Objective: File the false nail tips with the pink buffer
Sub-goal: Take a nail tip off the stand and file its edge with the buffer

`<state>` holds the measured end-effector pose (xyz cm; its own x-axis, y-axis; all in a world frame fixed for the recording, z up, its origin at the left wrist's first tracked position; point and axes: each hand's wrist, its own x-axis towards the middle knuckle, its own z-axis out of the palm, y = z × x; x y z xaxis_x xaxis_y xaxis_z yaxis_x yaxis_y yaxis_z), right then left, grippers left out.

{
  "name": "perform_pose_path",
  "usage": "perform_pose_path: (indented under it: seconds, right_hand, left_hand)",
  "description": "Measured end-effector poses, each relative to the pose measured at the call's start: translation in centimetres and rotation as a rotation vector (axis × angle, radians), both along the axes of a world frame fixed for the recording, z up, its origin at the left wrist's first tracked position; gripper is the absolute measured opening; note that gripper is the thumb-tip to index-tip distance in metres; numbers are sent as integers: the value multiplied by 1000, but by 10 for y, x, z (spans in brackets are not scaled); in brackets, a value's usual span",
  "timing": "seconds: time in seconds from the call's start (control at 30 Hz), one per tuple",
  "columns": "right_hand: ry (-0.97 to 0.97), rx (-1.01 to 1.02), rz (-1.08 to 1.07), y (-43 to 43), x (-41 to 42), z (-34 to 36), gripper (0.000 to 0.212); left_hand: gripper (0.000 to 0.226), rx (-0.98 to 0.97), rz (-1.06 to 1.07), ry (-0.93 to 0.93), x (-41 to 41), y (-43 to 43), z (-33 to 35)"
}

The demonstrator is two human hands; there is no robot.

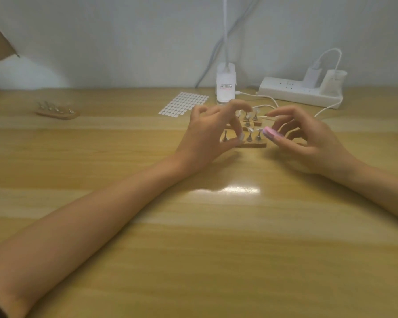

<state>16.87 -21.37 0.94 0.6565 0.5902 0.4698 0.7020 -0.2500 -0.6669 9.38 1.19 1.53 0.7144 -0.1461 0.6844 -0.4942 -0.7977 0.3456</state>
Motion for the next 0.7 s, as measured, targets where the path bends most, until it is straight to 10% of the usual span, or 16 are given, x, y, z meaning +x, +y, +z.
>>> perform_pose_path:
  seconds: [0.3, 0.7]
  right_hand:
    - [-108, 224, 169, 3, -17, 2, 21]
    - [-296, 41, 155, 6, -30, 6, 15]
  left_hand:
    - [57, -280, -231, 161, -13, -5, 6]
    - [53, -503, -241, 289, -23, -12, 6]
